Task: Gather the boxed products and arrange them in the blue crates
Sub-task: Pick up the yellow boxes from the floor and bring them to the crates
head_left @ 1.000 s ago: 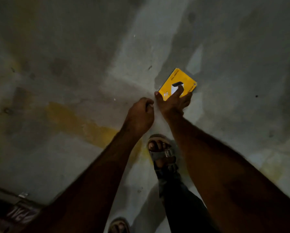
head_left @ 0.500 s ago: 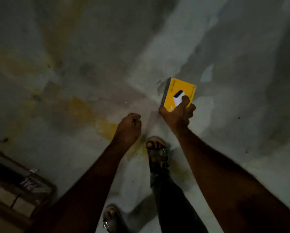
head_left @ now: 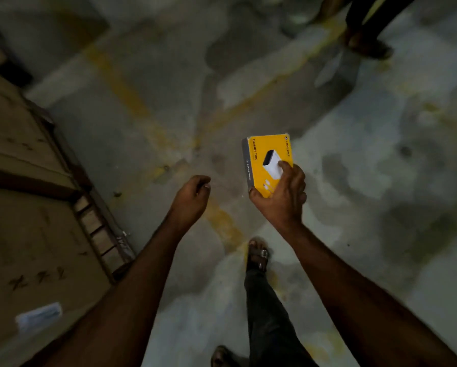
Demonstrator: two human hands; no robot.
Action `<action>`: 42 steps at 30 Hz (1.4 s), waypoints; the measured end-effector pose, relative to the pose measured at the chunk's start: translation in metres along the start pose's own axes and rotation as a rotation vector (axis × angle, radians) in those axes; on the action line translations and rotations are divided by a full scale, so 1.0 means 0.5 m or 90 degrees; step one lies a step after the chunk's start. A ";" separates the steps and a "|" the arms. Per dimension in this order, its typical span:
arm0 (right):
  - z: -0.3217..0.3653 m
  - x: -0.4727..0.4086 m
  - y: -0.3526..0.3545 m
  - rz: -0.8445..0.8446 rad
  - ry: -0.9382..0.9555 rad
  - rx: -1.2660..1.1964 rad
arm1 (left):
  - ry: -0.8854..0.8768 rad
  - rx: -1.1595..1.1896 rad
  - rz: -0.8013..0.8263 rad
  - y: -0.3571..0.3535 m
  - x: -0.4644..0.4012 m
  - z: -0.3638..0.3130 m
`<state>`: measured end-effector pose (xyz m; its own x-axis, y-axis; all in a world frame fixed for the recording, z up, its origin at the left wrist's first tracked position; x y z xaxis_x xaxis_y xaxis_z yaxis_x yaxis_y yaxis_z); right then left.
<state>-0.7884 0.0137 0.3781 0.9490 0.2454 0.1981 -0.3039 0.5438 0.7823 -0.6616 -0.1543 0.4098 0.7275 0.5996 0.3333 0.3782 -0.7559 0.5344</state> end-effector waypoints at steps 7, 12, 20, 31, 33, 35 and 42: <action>0.176 0.356 0.085 -0.015 0.265 0.056 | -0.048 0.090 -0.170 0.248 0.405 0.077; 0.306 0.614 0.054 0.083 0.426 0.050 | -0.011 0.098 -0.304 0.441 0.710 0.180; 0.455 0.970 -0.069 0.375 0.768 0.069 | 0.085 0.123 -0.508 0.615 1.068 0.319; 0.711 1.408 -0.276 0.591 0.969 -0.011 | 0.225 0.092 -0.805 0.903 1.401 0.557; 0.768 1.494 -0.316 0.627 0.971 -0.038 | 0.248 0.085 -0.824 0.957 1.457 0.599; 0.825 1.584 -0.356 0.664 0.993 -0.058 | 0.280 0.061 -0.852 1.011 1.524 0.641; 0.963 1.914 -0.459 0.780 1.046 -0.150 | 0.409 0.008 -0.961 1.134 1.790 0.781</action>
<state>0.2300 -0.2626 0.6726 -0.6161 0.7438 -0.2593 -0.7139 -0.3881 0.5829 0.4276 -0.1489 0.7077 -0.6245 0.7544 -0.2022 0.4899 0.5800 0.6508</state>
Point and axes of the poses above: each hand's wrist, its own x-axis away from the middle knuckle, its own y-axis out of the back of the hand, z = x × y, the point moved 2 cm from there along -x, towards the middle knuckle, and after that the axes turned 7 degrees about -y, right-handed, at the moved point
